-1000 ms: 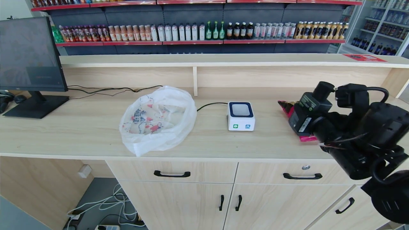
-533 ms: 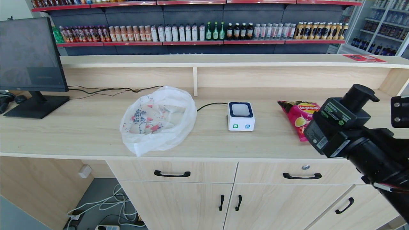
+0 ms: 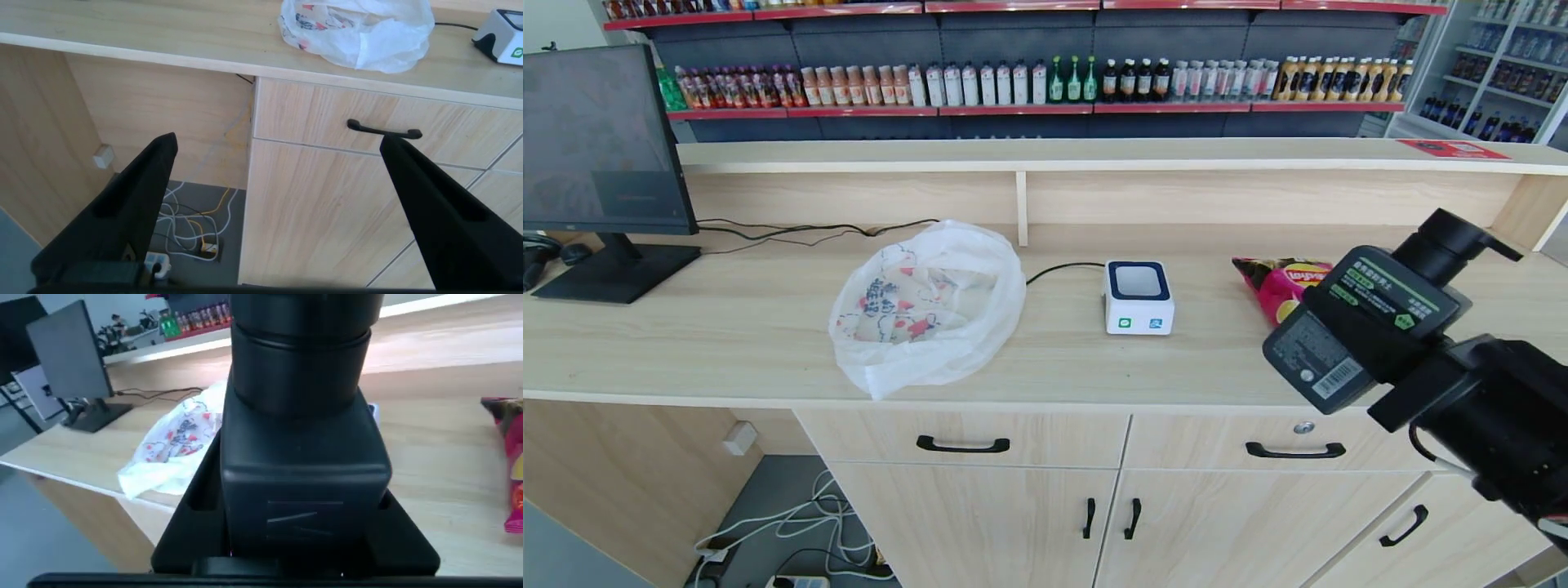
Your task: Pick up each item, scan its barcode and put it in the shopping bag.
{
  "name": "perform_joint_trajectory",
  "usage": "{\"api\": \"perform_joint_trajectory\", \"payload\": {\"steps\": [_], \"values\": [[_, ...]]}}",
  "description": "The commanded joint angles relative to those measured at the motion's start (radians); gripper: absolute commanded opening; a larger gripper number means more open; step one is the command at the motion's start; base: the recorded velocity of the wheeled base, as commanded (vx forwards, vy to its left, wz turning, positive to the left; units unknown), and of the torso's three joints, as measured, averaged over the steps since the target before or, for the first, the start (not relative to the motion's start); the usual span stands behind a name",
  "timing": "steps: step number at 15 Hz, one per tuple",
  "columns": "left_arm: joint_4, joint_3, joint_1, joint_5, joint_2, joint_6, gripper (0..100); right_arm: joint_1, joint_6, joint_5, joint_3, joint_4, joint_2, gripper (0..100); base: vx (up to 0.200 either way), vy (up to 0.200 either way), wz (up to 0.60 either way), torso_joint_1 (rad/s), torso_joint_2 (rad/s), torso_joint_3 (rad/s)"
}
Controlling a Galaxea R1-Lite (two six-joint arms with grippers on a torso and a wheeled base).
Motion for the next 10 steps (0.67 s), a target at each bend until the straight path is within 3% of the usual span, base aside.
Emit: {"api": "perform_joint_trajectory", "payload": {"steps": [1,5,7,10], "values": [[-0.001,0.0,0.001,0.0,0.0,0.0,100,0.07,0.032,0.067,0.039,0.001,-0.051,0,0.0,0.0,0.0,0.0,0.0,0.0],[0.0,0.0,0.001,0.0,0.0,0.0,100,0.242,0.101,0.154,0.086,0.004,-0.077,0,0.0,0.0,0.0,0.0,0.0,0.0],[0.0,0.0,0.001,0.0,0.0,0.0,100,0.291,0.119,0.215,0.068,0.009,-0.077,0,0.0,0.0,0.0,0.0,0.0,0.0],[-0.001,0.0,0.001,-0.001,0.0,0.0,100,0.294,0.213,0.284,0.063,0.009,-0.07,0,0.0,0.0,0.0,0.0,0.0,0.0]]}}
